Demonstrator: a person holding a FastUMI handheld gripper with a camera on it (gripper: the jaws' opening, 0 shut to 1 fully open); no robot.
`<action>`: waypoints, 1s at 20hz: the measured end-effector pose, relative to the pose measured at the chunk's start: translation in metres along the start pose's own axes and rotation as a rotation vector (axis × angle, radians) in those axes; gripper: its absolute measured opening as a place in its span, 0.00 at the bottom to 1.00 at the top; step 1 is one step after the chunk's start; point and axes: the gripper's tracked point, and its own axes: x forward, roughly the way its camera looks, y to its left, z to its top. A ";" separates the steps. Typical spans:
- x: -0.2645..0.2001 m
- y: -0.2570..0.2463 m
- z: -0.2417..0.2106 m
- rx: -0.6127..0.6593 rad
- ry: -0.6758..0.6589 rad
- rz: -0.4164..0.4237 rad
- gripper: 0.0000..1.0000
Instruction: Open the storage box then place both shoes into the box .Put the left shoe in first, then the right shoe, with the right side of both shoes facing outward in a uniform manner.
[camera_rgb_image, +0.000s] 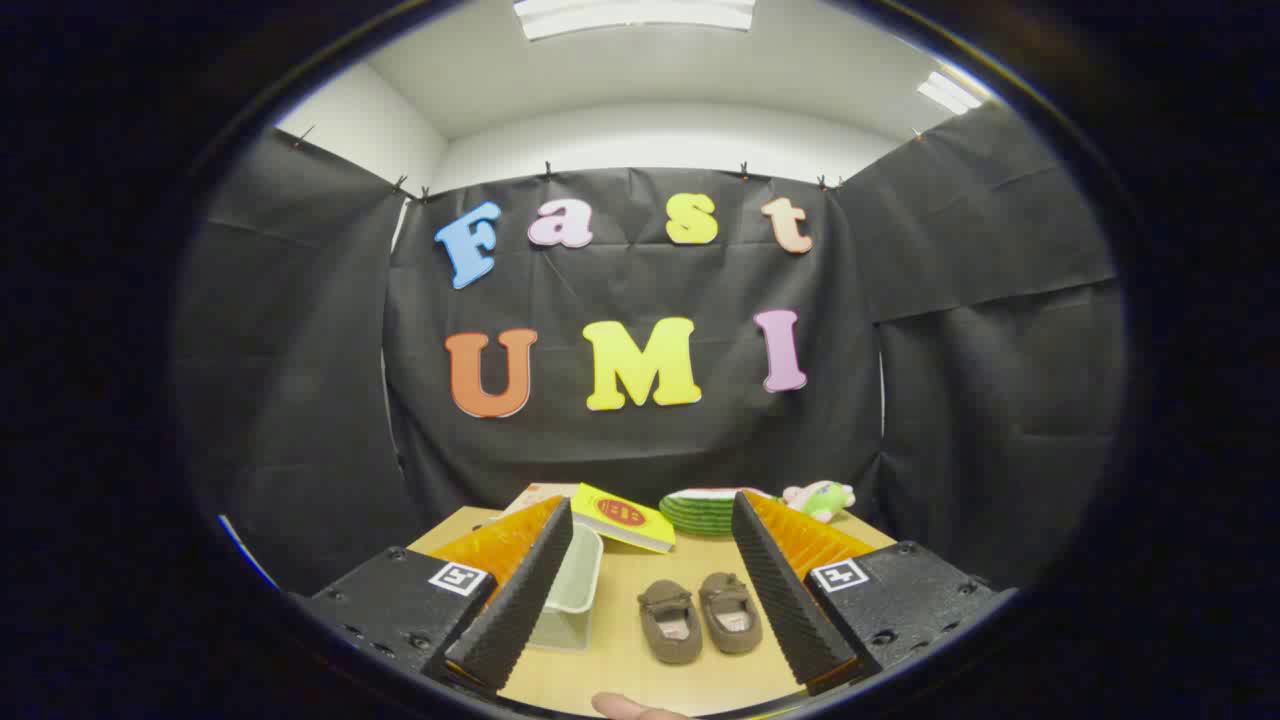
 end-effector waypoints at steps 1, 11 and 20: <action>0.001 -0.001 0.000 0.001 0.001 -0.003 1.00; 0.017 -0.007 -0.014 0.009 0.029 -0.016 1.00; 0.067 0.006 -0.057 -0.004 0.154 0.036 1.00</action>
